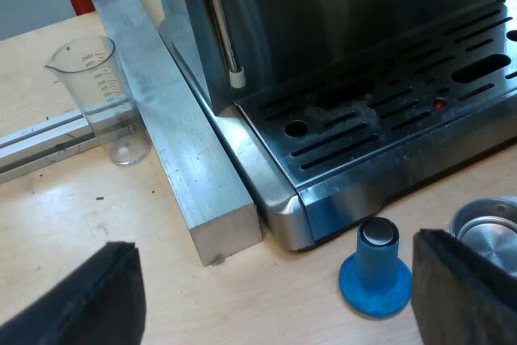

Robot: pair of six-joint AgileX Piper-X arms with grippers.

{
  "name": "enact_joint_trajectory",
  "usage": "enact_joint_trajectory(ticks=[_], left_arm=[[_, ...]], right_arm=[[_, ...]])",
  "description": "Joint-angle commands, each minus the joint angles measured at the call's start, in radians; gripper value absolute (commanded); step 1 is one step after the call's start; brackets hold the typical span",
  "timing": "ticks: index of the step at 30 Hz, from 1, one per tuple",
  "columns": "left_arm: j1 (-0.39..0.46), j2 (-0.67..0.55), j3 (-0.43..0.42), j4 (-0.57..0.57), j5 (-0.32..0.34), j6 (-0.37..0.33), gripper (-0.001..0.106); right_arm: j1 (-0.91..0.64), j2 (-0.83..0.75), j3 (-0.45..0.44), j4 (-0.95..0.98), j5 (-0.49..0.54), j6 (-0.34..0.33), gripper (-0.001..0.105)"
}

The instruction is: Put the handle in the coffee machine

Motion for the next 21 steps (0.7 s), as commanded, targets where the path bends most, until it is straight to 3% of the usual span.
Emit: enact_joint_trajectory(ticks=[1, 9, 11, 16, 21], left_arm=[[0.002, -0.139, -0.003, -0.011, -0.008, -0.006, 0.070], [0.002, -0.135, -0.003, -0.011, 0.009, -0.011, 0.070], [0.002, -0.121, -0.003, -0.011, 0.027, -0.058, 0.070], [0.000, -0.072, -0.003, -0.011, 0.101, -0.123, 0.070], [-0.059, -0.013, -0.020, -0.011, 0.129, -0.137, 0.070]], right_arm=[[-0.004, -0.046, -0.003, -0.006, -0.006, -0.007, 0.079], [-0.004, -0.046, -0.003, -0.006, -0.006, 0.014, 0.079], [-0.004, -0.044, -0.003, -0.016, -0.006, 0.048, 0.079], [-0.004, -0.037, -0.015, -0.013, -0.006, 0.048, 0.079], [-0.004, 0.044, -0.103, 0.068, -0.006, 0.037, 0.079]])
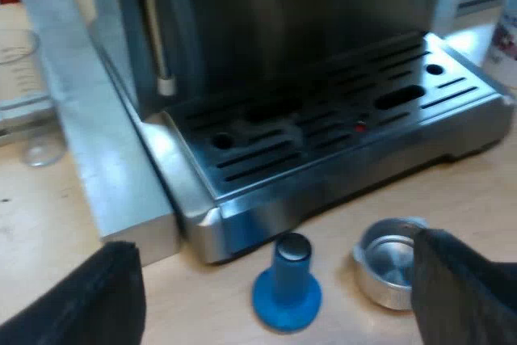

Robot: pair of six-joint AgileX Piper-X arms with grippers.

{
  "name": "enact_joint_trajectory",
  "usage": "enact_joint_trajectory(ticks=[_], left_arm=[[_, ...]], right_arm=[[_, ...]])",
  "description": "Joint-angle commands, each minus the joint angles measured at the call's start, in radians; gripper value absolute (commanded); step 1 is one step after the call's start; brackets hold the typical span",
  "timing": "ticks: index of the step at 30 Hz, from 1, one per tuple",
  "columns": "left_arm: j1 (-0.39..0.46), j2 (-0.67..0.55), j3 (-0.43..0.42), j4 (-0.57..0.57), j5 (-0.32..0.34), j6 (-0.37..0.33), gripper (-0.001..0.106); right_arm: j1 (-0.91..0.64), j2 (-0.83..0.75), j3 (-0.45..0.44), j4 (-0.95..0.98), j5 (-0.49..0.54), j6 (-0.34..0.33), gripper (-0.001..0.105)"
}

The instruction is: Put the handle in the coffee machine

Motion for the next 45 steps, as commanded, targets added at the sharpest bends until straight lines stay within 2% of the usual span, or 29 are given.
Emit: enact_joint_trajectory(ticks=[1, 4, 9, 11, 16, 18, 24, 31, 35, 38, 45], left_arm=[[-0.052, 0.002, -0.031, -0.011, 0.015, -0.011, 0.070], [-0.100, 0.031, -0.060, -0.011, 0.015, -0.011, 0.070], [-0.163, 0.067, -0.091, -0.011, 0.015, -0.011, 0.070], [-0.224, 0.099, -0.106, -0.011, 0.015, -0.011, 0.070], [-0.316, 0.132, -0.107, -0.011, 0.015, -0.011, 0.070], [-0.350, 0.142, -0.107, -0.011, 0.015, -0.011, 0.070], [-0.457, 0.168, -0.107, -0.011, 0.013, 0.002, 0.070], [-0.612, 0.253, -0.107, -0.011, 0.013, 0.024, 0.070], [-0.690, 0.321, -0.107, -0.011, 0.013, 0.082, 0.070], [-0.720, 0.360, -0.107, -0.011, 0.011, 0.082, 0.070], [-0.723, 0.425, -0.107, -0.013, 0.005, 0.108, 0.070]], right_arm=[[-0.004, 0.042, -0.065, 0.041, -0.006, -0.025, 0.079], [-0.004, 0.104, -0.120, 0.086, -0.006, -0.074, 0.079], [0.010, 0.189, -0.201, 0.114, -0.013, -0.075, 0.079], [0.037, 0.242, -0.247, 0.136, -0.034, -0.089, 0.079], [0.077, 0.309, -0.297, 0.172, -0.035, -0.095, 0.079], [0.122, 0.374, -0.351, 0.210, -0.035, -0.140, 0.079], [0.215, 0.490, -0.424, 0.278, -0.030, -0.178, 0.079], [0.352, 0.599, -0.456, 0.296, -0.020, -0.178, 0.079], [0.458, 0.653, -0.455, 0.292, 0.040, -0.176, 0.079], [0.539, 0.688, -0.455, 0.279, 0.094, -0.139, 0.079], [0.708, 0.771, -0.455, 0.196, 0.179, -0.074, 0.079]])
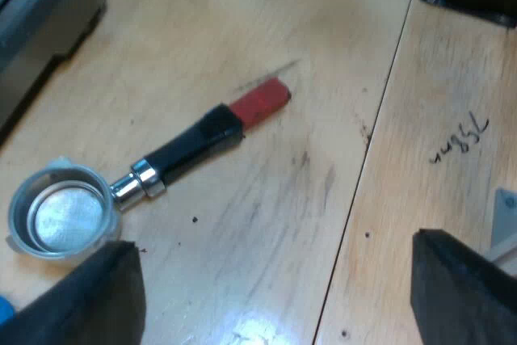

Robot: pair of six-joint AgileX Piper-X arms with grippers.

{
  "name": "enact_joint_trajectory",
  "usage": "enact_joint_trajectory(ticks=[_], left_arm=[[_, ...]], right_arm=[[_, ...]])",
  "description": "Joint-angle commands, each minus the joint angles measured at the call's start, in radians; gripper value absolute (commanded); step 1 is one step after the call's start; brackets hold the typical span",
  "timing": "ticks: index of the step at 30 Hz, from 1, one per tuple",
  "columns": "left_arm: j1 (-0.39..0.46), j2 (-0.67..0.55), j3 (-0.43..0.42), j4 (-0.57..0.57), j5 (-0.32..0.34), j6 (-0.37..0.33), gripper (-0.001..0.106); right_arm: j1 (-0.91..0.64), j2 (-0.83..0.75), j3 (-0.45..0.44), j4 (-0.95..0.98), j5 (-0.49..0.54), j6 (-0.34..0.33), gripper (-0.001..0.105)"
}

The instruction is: Put the handle in the coffee machine

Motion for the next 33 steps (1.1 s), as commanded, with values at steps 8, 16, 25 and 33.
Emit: enact_joint_trajectory(ticks=[8, 16, 25, 33], left_arm=[[-0.005, 0.002, -0.008, -0.017, -0.009, 0.036, 0.070], [-0.005, 0.002, -0.008, -0.017, -0.009, 0.036, 0.070], [-0.005, 0.002, -0.008, -0.017, -0.009, 0.036, 0.070], [-0.005, 0.002, -0.008, -0.017, -0.009, 0.036, 0.070]], right_arm=[[0.174, 0.157, -0.011, -0.121, 0.065, 0.081, 0.073], [0.191, 0.254, -0.011, -0.160, 0.109, 0.081, 0.026], [0.191, 0.321, -0.009, -0.174, 0.109, 0.102, 0.000], [0.191, 0.401, -0.009, -0.195, 0.109, 0.103, 0.000]])
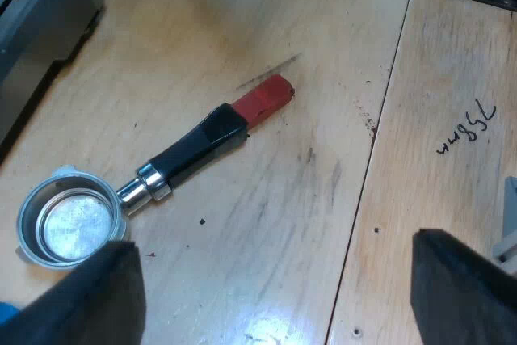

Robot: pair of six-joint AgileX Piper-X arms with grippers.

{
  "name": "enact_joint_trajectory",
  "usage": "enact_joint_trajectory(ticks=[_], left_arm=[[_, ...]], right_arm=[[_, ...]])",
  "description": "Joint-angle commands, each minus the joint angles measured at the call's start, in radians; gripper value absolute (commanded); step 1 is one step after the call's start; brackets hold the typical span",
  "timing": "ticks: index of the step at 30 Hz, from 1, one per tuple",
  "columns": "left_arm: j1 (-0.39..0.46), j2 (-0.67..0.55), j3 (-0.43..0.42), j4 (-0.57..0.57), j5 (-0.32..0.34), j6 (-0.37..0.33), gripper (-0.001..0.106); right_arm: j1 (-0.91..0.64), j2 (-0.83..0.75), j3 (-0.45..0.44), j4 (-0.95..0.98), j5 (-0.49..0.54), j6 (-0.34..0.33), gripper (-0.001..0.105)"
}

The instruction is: Put the handle in the coffee machine

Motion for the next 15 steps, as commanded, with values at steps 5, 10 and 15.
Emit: enact_joint_trajectory(ticks=[5, 10, 15], left_arm=[[-0.005, -0.003, -0.008, -0.011, -0.005, 0.000, 0.070], [-0.005, -0.003, -0.008, -0.011, -0.005, 0.000, 0.070], [-0.005, -0.003, -0.008, -0.011, -0.005, 0.000, 0.070]], right_arm=[[0.002, 0.081, -0.009, -0.044, 0.000, -0.002, 0.000], [0.002, 0.152, -0.009, -0.064, 0.000, -0.002, 0.000], [0.002, 0.224, -0.009, -0.070, 0.000, -0.010, 0.000]])
